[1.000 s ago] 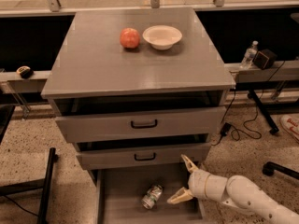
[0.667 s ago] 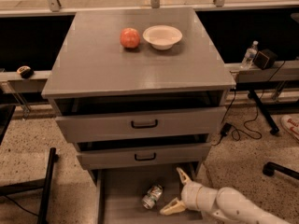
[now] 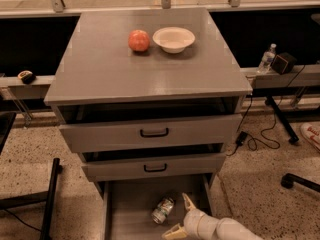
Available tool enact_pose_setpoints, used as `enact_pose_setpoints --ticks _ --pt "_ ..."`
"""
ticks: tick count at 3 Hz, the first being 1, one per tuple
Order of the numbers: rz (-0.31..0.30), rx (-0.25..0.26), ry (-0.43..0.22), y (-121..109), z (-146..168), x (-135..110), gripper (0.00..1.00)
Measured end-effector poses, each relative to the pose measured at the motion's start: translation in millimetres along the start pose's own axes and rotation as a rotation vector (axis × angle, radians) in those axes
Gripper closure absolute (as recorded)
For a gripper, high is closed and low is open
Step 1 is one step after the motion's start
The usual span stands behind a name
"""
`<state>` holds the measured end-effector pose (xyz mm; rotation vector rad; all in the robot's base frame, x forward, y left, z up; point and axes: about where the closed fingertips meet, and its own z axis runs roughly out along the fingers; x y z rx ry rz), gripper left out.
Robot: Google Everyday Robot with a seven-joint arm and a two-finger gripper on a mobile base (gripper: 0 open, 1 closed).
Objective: Pick 7up can from bottom drawer and place on counter
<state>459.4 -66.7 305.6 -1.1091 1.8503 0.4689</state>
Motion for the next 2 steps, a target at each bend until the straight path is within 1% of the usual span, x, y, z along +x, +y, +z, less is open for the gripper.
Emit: enact_pose_setpoints --ticks 1,2 --pt "0.007 0.034 0.0 -20 1 4 0.0" --pt "-0.003 -0.022 -0.067 -8 23 1 0.0"
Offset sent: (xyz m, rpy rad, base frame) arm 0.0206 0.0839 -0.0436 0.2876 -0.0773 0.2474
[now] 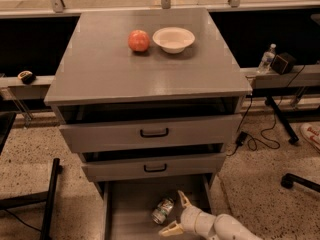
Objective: Pick 7up can from bottom drawer and place on counter
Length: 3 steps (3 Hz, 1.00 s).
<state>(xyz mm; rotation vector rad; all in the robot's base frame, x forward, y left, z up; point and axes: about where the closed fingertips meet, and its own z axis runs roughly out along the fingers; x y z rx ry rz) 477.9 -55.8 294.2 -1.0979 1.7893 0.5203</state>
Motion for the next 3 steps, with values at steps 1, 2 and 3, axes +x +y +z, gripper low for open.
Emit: enact_pose_setpoints --ticks 1,2,3 --pt "0.001 -0.093 -0.096 21 52 11 0.0" --pt "0.037 -0.147 -0.101 36 101 40 0.0" --pt "0.088 -0.127 -0.091 33 122 58 0.0"
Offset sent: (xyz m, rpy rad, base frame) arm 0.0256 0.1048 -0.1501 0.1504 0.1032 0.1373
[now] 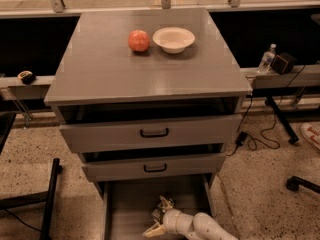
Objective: Pick 7up can from bottom drawer and place on counter
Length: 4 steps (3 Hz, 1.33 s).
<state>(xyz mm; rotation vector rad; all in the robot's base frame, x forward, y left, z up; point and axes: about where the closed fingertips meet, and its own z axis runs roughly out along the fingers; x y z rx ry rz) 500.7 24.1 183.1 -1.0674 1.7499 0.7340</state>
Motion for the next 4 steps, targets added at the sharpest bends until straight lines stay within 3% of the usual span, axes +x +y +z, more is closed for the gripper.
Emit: enact_pose_setpoints --ticks 2,3,4 --pt "0.027 0.093 -0.022 -26 -16 3 0.0" --pt "0.008 0.115 0.018 -30 -14 3 0.0" --pt "-0.022 0.118 0.104 -32 -3 4 0.0"
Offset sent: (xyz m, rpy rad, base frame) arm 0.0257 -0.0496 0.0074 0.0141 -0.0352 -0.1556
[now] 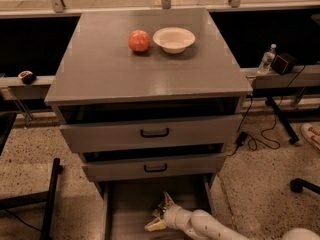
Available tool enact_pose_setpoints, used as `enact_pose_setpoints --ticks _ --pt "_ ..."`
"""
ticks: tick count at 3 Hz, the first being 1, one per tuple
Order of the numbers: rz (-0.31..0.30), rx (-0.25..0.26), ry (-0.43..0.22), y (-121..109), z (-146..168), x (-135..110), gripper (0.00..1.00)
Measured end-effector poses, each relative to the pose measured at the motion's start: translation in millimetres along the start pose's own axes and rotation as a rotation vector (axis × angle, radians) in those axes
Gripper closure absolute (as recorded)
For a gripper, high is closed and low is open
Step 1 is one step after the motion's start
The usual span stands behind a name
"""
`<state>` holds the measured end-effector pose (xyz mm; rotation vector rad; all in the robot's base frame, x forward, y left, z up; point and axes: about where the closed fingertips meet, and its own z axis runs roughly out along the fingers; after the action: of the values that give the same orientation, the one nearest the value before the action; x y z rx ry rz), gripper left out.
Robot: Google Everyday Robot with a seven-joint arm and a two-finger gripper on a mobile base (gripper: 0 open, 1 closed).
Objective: Pick 7up can from bottom drawer and place on counter
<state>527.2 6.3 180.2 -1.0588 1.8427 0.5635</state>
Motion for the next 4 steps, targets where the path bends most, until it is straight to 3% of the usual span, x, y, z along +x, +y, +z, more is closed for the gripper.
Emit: enact_pose_setpoints --ticks 2,4 --pt "0.018 -0.018 0.078 -4 15 10 0.0" --pt "0.045 0.009 0.074 -18 12 19 0.0"
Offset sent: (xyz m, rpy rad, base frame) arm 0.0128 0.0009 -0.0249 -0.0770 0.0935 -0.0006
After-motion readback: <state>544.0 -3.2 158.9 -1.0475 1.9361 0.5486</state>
